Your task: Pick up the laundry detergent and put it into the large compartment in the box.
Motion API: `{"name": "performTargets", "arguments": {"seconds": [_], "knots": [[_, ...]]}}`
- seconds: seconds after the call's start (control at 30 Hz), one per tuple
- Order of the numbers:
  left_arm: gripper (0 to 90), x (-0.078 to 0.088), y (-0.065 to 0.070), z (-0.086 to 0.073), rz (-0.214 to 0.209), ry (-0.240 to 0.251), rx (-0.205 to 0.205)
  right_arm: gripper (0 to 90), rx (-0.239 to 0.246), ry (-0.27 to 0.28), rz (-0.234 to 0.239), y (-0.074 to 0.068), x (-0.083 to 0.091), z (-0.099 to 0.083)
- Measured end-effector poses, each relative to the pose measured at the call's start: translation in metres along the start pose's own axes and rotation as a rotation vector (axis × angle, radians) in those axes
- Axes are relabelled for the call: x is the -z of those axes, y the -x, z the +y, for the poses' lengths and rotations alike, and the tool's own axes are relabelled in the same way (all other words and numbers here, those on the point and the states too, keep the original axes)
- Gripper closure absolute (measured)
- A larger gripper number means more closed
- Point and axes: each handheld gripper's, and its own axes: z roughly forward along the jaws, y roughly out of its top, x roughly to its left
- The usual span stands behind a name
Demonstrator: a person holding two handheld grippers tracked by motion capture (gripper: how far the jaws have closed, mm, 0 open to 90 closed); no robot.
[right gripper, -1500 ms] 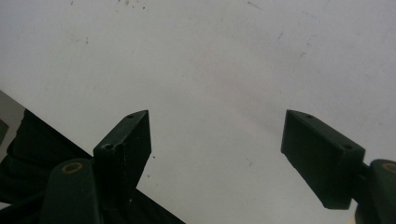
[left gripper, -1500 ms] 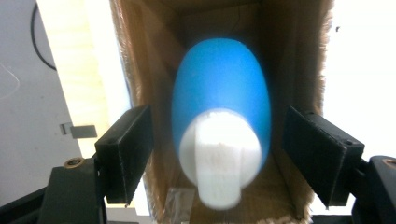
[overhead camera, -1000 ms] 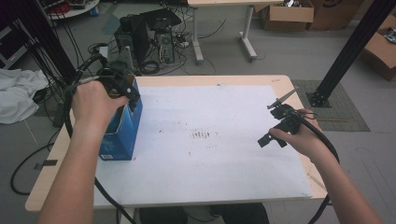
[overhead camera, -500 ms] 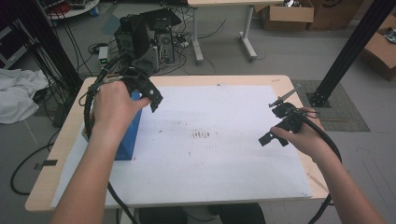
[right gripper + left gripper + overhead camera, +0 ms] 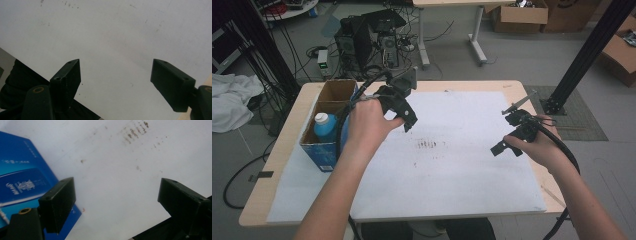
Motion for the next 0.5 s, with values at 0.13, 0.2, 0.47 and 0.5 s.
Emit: {"name": "performTargets", "arguments": {"seconds": [0.13,0.2,0.47,0.5], "knots": [[15.5,-0.008,0.006,0.004,-0.005,-0.010,-0.015,24.5,-0.007,0.001,0.002,0.000,0.000,0.000],[15.5,-0.011,0.008,0.005,-0.006,-0.012,-0.017,24.4,-0.010,0.001,0.002,0.000,0.000,0.000],[15.6,-0.016,0.012,0.007,0.001,-0.017,-0.028,24.4,-0.013,-0.002,0.004,0.001,-0.001,0.000],[15.6,-0.016,0.012,0.007,0.001,-0.017,-0.028,24.4,-0.010,-0.002,0.002,0.001,-0.001,0.000]]}}
